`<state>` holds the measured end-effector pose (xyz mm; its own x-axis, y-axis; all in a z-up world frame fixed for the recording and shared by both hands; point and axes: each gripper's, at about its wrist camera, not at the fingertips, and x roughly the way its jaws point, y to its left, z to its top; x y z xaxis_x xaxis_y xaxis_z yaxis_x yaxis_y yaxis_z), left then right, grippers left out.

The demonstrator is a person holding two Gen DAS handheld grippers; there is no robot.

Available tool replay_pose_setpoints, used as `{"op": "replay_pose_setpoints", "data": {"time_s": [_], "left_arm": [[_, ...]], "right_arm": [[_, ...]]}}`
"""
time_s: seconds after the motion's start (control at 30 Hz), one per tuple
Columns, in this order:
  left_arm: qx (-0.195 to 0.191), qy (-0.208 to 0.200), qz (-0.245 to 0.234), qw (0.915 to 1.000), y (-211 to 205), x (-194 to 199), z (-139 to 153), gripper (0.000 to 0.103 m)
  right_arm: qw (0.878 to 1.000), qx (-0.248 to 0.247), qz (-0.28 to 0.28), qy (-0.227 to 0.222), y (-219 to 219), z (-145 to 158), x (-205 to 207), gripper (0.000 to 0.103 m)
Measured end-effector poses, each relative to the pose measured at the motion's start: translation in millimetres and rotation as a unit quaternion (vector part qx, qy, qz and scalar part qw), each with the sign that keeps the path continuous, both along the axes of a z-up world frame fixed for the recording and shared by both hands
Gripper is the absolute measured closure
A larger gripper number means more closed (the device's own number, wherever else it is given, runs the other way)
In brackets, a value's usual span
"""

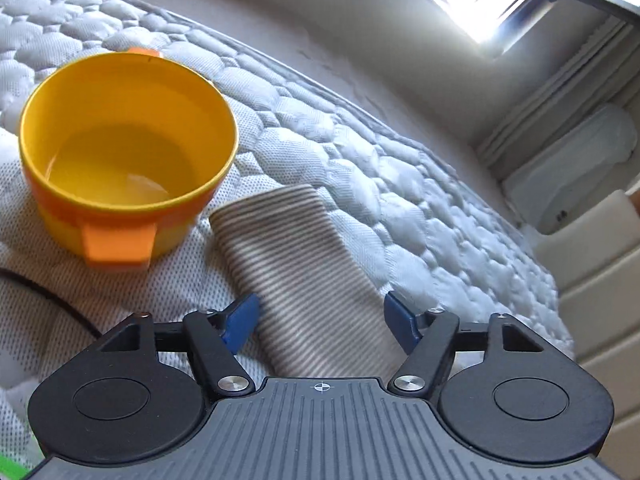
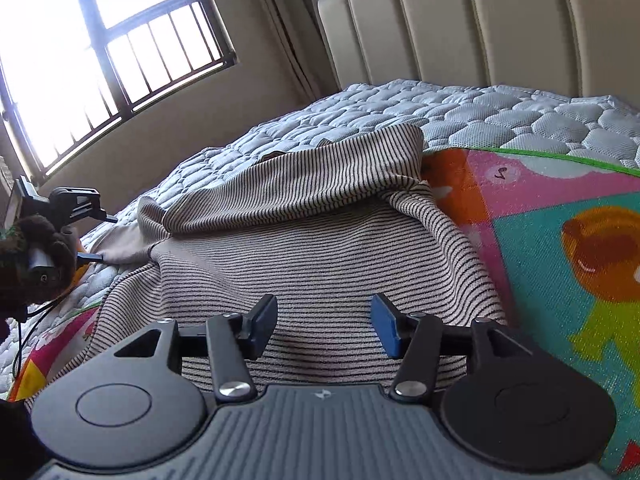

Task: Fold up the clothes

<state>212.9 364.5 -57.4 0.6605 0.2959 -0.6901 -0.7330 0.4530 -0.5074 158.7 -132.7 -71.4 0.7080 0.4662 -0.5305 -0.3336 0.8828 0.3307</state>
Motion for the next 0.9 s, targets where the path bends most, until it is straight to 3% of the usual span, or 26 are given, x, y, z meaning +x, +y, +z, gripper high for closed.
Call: {"op": "replay_pose_setpoints", "data": {"time_s": [0.07, 0.13, 0.17, 0.23, 0.43, 0.53, 0.67, 0.73, 0.77, 0.8, 0.83, 0.9], "left_arm": [[0.009, 0.016, 0.005, 0.9998, 1, 5, -3, 0.043], [0.045, 0.040, -0.007, 0.9982, -5, 11, -4, 0.072], [0.066, 0.052, -0.016, 0.9963, -9, 14, -2, 0.100], [0.088, 0.049, -0.038, 0.9942, -14, 17, 7, 0.098], [0.097, -0.003, -0.089, 0.9913, -25, 9, 60, 0.098], [0.072, -0.036, -0.079, 0.9936, -16, -16, 60, 0.098], [0.063, -0.005, -0.075, 0.9952, -8, -31, 44, 0.099], [0.021, 0.004, -0.074, 0.9970, -1, -33, 33, 0.093], [0.005, 0.011, -0.066, 0.9977, 1, -33, 28, 0.081], [-0.004, 0.014, -0.059, 0.9982, 3, -34, 22, 0.062], [-0.006, 0.015, -0.054, 0.9984, 3, -33, 17, 0.056], [-0.003, 0.022, -0.045, 0.9987, 4, -31, 8, 0.054]], "right_arm": [[1.000, 0.004, 0.002, -0.002, 0, -1, -1, 0.047], [1.000, 0.008, 0.003, -0.002, 0, -1, -1, 0.045], [1.000, 0.011, 0.004, -0.001, -1, -2, 0, 0.044], [1.000, 0.015, 0.004, 0.000, -2, -2, 0, 0.044], [1.000, 0.024, 0.003, -0.001, -4, -3, -1, 0.044], [1.000, 0.029, 0.003, 0.000, -5, -3, -1, 0.044], [1.000, 0.024, 0.004, -0.001, -4, -3, -1, 0.043], [1.000, 0.025, 0.005, -0.002, -4, -3, -1, 0.042], [1.000, 0.026, 0.005, -0.002, -4, -3, -1, 0.042], [1.000, 0.027, 0.005, -0.002, -4, -3, -1, 0.042], [1.000, 0.027, 0.006, -0.002, -4, -4, -1, 0.041], [1.000, 0.028, 0.006, -0.002, -5, -4, 0, 0.041]]}}
